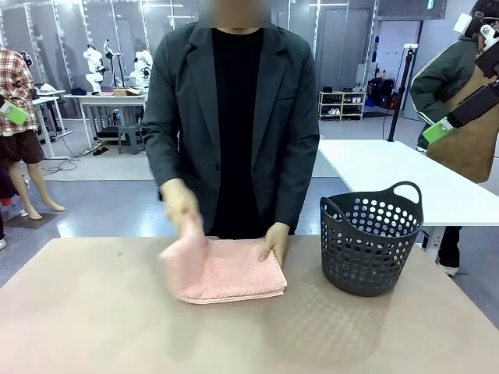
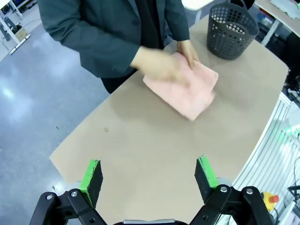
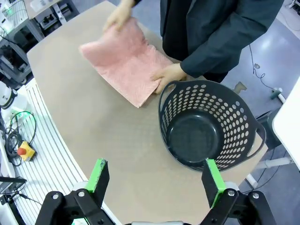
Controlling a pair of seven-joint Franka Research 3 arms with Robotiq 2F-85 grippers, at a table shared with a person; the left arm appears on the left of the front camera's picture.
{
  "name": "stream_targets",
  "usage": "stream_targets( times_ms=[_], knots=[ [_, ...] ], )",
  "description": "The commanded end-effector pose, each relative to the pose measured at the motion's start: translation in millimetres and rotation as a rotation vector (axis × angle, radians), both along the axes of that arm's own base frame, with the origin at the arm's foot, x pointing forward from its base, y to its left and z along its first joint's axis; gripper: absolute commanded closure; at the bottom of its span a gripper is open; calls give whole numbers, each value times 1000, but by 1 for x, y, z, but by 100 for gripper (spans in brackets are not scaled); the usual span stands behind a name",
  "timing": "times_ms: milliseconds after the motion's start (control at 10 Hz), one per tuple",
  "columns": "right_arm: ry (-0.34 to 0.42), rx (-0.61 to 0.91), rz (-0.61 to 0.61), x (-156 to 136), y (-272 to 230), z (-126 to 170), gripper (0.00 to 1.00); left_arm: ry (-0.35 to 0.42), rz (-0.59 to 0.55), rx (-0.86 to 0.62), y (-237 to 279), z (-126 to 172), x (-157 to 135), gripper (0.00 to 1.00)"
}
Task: Fold the towel.
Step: Pick up the 100 cm Hotel Towel and place it on the left side of the table.
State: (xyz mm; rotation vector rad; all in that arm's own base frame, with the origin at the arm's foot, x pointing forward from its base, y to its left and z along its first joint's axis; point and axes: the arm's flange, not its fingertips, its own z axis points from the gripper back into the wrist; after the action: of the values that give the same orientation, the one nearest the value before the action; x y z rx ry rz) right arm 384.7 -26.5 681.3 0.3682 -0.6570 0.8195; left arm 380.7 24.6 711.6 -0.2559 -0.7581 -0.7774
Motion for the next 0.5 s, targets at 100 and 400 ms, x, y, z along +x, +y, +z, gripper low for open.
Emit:
stream_targets(
  times_ms=[100,400],
  knots=[
    [6,-8,9,0,-1,2,0,6,5,-5,-2,0,-1,0],
    [6,-8,9,0,-1,2,0,6,5,-5,-2,0,-1,0]
  ],
)
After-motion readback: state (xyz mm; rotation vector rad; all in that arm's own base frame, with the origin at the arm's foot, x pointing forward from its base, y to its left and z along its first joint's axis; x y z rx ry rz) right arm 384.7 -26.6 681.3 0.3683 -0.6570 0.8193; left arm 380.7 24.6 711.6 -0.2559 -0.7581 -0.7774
